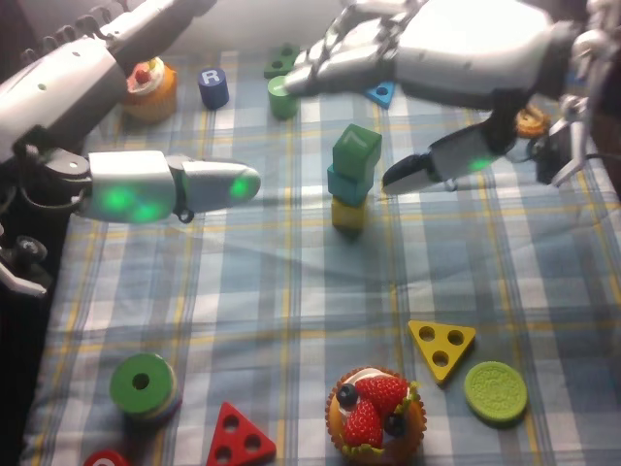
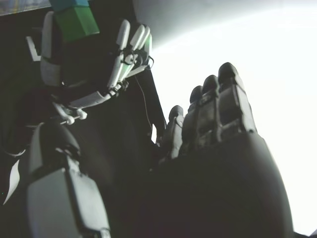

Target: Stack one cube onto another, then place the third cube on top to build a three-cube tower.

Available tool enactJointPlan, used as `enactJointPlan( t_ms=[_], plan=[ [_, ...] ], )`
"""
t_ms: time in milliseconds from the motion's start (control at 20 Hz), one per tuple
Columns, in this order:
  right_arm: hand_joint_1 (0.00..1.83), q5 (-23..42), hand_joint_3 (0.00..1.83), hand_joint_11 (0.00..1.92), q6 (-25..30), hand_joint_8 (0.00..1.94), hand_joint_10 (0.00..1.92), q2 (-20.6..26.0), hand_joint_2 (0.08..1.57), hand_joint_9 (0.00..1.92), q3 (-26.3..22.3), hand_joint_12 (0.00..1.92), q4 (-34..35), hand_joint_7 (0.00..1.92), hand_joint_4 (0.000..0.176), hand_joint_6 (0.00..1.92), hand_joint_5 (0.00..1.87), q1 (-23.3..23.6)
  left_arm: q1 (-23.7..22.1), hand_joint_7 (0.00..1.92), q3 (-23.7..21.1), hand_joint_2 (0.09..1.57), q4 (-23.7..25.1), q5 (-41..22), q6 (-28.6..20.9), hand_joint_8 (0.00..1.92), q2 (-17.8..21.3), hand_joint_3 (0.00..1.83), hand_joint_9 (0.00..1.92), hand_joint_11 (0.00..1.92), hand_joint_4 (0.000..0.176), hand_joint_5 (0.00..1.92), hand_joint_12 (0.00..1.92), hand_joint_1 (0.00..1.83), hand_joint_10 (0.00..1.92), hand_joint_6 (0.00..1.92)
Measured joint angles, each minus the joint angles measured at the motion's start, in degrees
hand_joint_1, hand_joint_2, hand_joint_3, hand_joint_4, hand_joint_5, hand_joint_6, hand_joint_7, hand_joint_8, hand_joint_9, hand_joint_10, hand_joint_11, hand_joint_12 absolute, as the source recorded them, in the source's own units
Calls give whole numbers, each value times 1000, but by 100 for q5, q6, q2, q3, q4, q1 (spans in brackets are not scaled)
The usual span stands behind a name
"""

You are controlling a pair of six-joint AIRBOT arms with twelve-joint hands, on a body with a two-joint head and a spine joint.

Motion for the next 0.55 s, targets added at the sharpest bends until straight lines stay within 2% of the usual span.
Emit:
enactJointPlan(
  t_ms=[50, 100, 150, 200, 300, 350, 400, 450, 500, 550],
  plan=[
    [707, 208, 8, 0, -39, 0, 0, 212, 960, 222, -83, 341, 297, 221, 15, 0, 171, -74, 0, 7, 2, 807, 216, -79, -398, 0, 72, 0, 0, 0, 176, 36, 0, 619, 0, 3],
    [686, 483, 6, 0, -212, 4, 0, 476, 971, 210, -216, 287, 710, 233, 34, 2, 174, -188, 2, 6, 24, 817, 385, -208, -929, 0, 162, 0, 0, 0, 176, 6, 0, 606, 0, 0],
    [756, 715, 5, 0, -472, 3, 0, 730, 987, 198, -378, 230, 1078, 238, 37, 1, 177, -332, 98, 25, 109, 804, 514, -444, -1519, 8, 243, 0, 0, 0, 176, 0, 0, 613, 0, 0],
    [725, 898, 3, 0, -680, 6, 4, 887, 996, 212, -516, 249, 1360, 261, 47, 0, 174, -457, 201, 40, 166, 772, 577, -625, -1989, 13, 286, 0, 0, 0, 176, 0, 0, 657, 0, 0],
    [641, 1593, 0, 0, -1207, 0, 3, 1329, 1036, 237, -975, 353, 2076, 294, 58, 1, 160, -931, 560, 1, 382, 757, 715, -1169, -3421, 0, 374, 0, 0, 0, 176, 0, 0, 658, 0, 0],
    [666, 2039, 10, 0, -1410, 0, 1, 1519, 1083, 235, -1220, 337, 2404, 288, 38, 3, 170, -1226, 754, 0, 424, 754, 688, -1506, -3842, 0, 404, 0, 0, 0, 176, 0, 0, 665, 0, 0],
    [645, 2505, 1, 27, -1591, 1, 5, 1687, 1112, 281, -1438, 377, 2693, 326, 32, 0, 191, -1530, 885, 10, 393, 749, 695, -1794, -3971, 4, 450, 0, 15, 6, 176, 0, 3, 644, 6, 0],
    [585, 2905, 11, 5, -1762, 0, 1, 1790, 1172, 266, -1587, 411, 2970, 286, 22, 0, 159, -1812, 973, 16, 321, 751, 708, -2052, -4033, 5, 494, 0, 35, 64, 176, 0, 29, 567, 12, 0],
    [548, 3268, 5, 0, -1867, 3, 7, 1856, 1197, 303, -1700, 469, 3259, 307, 15, 1, 171, -2100, 1049, 67, 284, 724, 774, -2328, -4105, 4, 498, 0, 89, 156, 176, 0, 83, 521, 9, 0],
    [543, 3689, 1, 35, -1971, 8, 11, 1917, 1199, 378, -1814, 588, 3609, 371, 0, 6, 206, -2441, 1141, 107, 284, 737, 898, -2603, -4286, 5, 498, 0, 124, 128, 176, 0, 211, 514, 2, 0]
  ],
)
